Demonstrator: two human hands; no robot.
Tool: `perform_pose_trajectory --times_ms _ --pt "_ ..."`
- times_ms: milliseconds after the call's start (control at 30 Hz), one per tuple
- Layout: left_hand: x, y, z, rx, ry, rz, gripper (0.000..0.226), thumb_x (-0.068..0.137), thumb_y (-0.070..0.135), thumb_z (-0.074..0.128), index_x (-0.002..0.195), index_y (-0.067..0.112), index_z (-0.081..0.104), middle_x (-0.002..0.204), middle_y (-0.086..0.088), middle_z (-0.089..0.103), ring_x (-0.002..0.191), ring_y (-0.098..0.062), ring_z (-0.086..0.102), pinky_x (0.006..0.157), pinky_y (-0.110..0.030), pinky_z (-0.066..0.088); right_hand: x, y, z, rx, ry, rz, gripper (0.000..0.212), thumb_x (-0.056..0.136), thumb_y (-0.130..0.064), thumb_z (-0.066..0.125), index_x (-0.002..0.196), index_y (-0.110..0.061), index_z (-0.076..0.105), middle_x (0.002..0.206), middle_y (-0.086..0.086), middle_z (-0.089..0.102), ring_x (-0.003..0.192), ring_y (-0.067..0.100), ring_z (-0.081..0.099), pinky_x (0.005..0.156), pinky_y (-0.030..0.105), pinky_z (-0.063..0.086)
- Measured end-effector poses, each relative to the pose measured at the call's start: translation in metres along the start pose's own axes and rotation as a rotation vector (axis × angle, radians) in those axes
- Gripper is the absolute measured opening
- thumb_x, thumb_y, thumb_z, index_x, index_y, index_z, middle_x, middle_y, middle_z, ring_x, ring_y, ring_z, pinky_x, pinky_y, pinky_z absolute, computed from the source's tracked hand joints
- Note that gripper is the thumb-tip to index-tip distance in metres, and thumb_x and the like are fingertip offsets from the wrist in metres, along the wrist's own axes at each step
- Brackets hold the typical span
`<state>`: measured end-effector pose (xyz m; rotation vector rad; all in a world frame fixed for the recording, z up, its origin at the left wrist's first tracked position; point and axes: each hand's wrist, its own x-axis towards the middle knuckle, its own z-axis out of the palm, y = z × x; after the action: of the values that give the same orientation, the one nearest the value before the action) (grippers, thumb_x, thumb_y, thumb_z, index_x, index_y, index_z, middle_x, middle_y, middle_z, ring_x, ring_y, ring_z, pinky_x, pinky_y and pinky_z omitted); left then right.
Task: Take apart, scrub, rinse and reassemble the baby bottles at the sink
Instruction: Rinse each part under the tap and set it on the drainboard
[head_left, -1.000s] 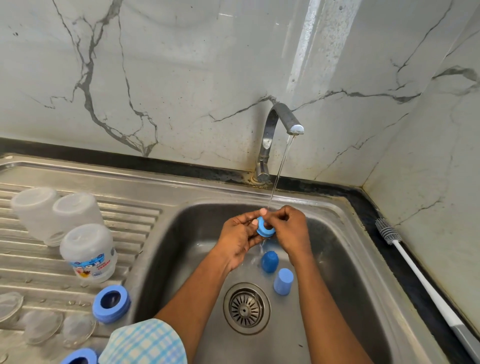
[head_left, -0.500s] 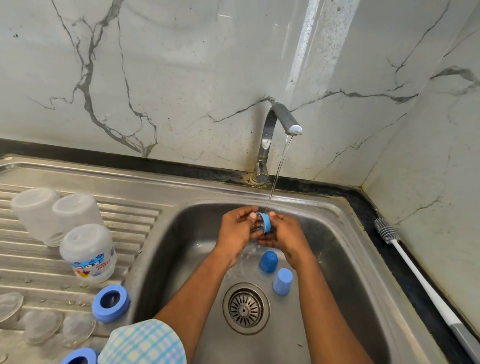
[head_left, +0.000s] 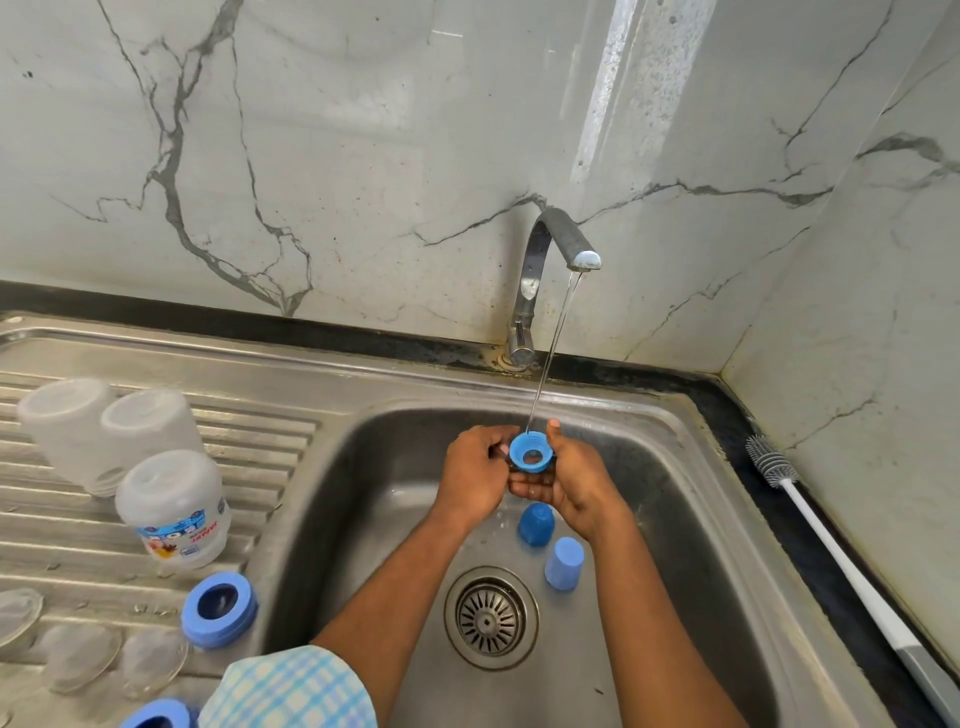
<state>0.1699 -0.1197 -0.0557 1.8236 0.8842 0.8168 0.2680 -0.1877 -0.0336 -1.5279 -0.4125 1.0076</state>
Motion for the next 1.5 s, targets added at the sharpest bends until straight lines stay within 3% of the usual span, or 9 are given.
perform_pose_trajectory --times_ms 233,367,500,700,900,1033,1167,1300,1500 --pt "-0.008 0.005 -0.014 0.247 -0.074 0.044 0.035 0.098 0.008 0.052 0.126 0.022 0.068 0.116 -0.003 0.061 0.105 -0.016 0.058 0.089 -0.024 0.044 -0.017 -0.013 -0.005 -0.238 -0.050 -0.102 0.013 0.099 -0.018 0.057 0.107 -0.017 0.066 0.121 0.017 0.066 0.098 0.023 0.067 0.077 0.028 0.059" --pt "-0.026 0.009 -0.026 0.356 -0.106 0.023 0.032 0.096 0.017 0.056 0.125 0.026 0.067 0.123 -0.002 0.060 0.109 -0.018 0.058 0.090 -0.028 0.045 -0.040 -0.017 -0.003 -0.684 0.044 -0.264 0.061 0.081 -0.016 0.080 0.137 -0.009 0.055 0.130 0.008 0.064 0.110 0.016 0.063 0.088 0.019 0.046" --pt "-0.045 0.025 -0.041 0.406 -0.101 0.092 0.031 0.097 0.025 0.058 0.126 0.026 0.066 0.124 -0.002 0.057 0.112 -0.018 0.057 0.091 -0.029 0.045 -0.069 -0.028 0.002 -0.741 0.091 -0.424 0.043 0.080 -0.017 0.081 0.120 -0.013 0.066 0.113 0.000 0.070 0.083 -0.001 0.059 0.061 0.003 0.040" --pt "-0.080 0.043 -0.057 0.399 0.081 0.235 0.036 0.097 0.023 0.057 0.133 0.025 0.060 0.132 0.003 0.054 0.114 -0.014 0.058 0.092 -0.028 0.048 -0.106 -0.039 0.000 -0.531 0.411 -0.824 0.045 0.082 -0.029 0.079 0.124 -0.019 0.065 0.111 -0.013 0.062 0.100 0.003 0.057 0.082 0.008 0.041" --pt "-0.108 0.018 -0.060 0.675 -0.101 0.103 0.042 0.098 0.028 0.054 0.140 0.029 0.052 0.136 0.002 0.054 0.119 -0.023 0.057 0.095 -0.037 0.049 -0.083 0.025 -0.028 -1.024 0.272 -0.202 0.057 0.075 -0.030 0.085 0.125 -0.011 0.064 0.123 0.010 0.068 0.108 0.024 0.065 0.092 0.033 0.051" --pt "-0.101 0.018 -0.062 0.644 0.012 0.141 0.043 0.099 0.028 0.052 0.142 0.028 0.050 0.135 0.002 0.055 0.118 -0.022 0.058 0.093 -0.038 0.049 -0.089 0.000 -0.023 -0.606 0.624 -0.660 0.052 0.080 -0.028 0.080 0.128 -0.018 0.061 0.115 -0.009 0.066 0.103 0.008 0.060 0.091 0.025 0.047" --pt "-0.104 0.015 -0.056 0.677 -0.067 0.112 0.044 0.099 0.029 0.053 0.143 0.027 0.049 0.136 0.002 0.056 0.119 -0.021 0.057 0.094 -0.038 0.049 -0.081 0.025 -0.022 -0.931 0.418 -0.293 0.067 0.073 -0.033 0.085 0.131 -0.015 0.056 0.123 0.005 0.067 0.109 0.023 0.064 0.092 0.038 0.052" --pt "-0.097 0.016 -0.059 0.636 0.007 0.184 0.046 0.099 0.027 0.055 0.144 0.026 0.048 0.136 0.002 0.054 0.119 -0.020 0.057 0.095 -0.038 0.051 -0.088 0.006 -0.011 -0.641 0.604 -0.681 0.071 0.082 -0.027 0.080 0.144 -0.025 0.045 0.117 -0.011 0.065 0.104 0.005 0.060 0.090 0.024 0.050" --pt "-0.097 0.015 -0.055 0.638 -0.044 0.138 0.045 0.099 0.030 0.055 0.144 0.027 0.048 0.138 0.003 0.053 0.121 -0.020 0.056 0.096 -0.036 0.049 -0.090 0.014 -0.008 -0.713 0.578 -0.580 0.055 0.081 -0.030 0.079 0.131 -0.017 0.058 0.121 -0.001 0.068 0.109 0.014 0.063 0.090 0.029 0.050"
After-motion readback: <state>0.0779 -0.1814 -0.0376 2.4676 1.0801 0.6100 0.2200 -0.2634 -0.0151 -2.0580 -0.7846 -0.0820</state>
